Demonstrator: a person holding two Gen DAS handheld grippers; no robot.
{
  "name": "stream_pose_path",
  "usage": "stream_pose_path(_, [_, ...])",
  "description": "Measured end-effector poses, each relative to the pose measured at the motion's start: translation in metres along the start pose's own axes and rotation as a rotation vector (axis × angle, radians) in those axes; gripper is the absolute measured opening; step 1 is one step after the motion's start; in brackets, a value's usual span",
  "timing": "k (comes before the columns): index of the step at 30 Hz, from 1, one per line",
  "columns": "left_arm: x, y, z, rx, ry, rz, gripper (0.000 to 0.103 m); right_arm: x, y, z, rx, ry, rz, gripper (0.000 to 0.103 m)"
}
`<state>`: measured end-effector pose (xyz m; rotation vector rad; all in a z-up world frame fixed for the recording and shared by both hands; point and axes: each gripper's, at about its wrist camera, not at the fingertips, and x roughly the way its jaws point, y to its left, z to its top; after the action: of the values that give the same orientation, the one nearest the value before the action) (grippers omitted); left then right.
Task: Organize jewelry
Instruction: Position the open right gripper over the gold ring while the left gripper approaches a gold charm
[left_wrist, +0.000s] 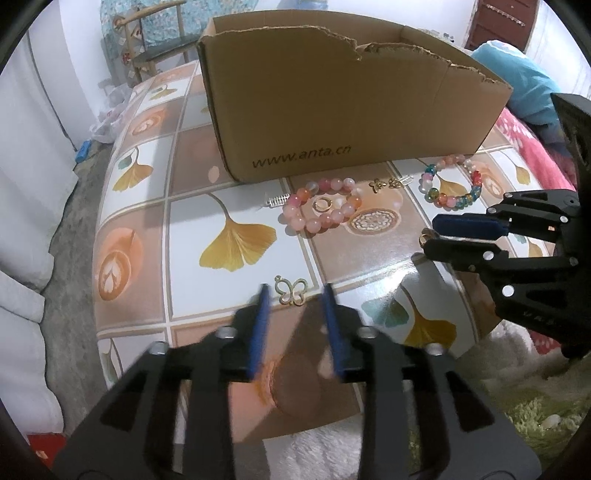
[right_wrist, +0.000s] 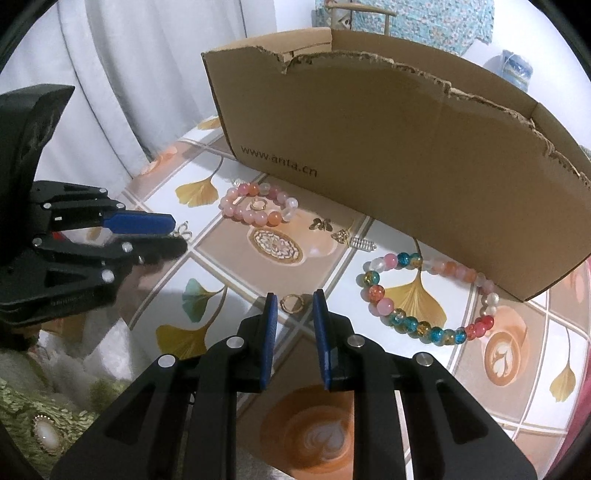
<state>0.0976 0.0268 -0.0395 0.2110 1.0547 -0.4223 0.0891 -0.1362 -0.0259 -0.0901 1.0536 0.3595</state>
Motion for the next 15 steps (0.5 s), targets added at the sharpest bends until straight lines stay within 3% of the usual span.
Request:
stream_pose_path(9, [0.0015, -0.0016, -0.0006, 0.014, -0.009, 0.026, 0.031, 0.001, 0.0006, -0.002, -0.018, 0.016, -0.011, 0.02])
stream_pose_path(15, [0.0008, 0.0027, -0.0003, 0.003, -0.006, 0.035, 0.02, 0.0046, 0.0012, 0.0007, -0.019, 0.021, -0.013, 0.02])
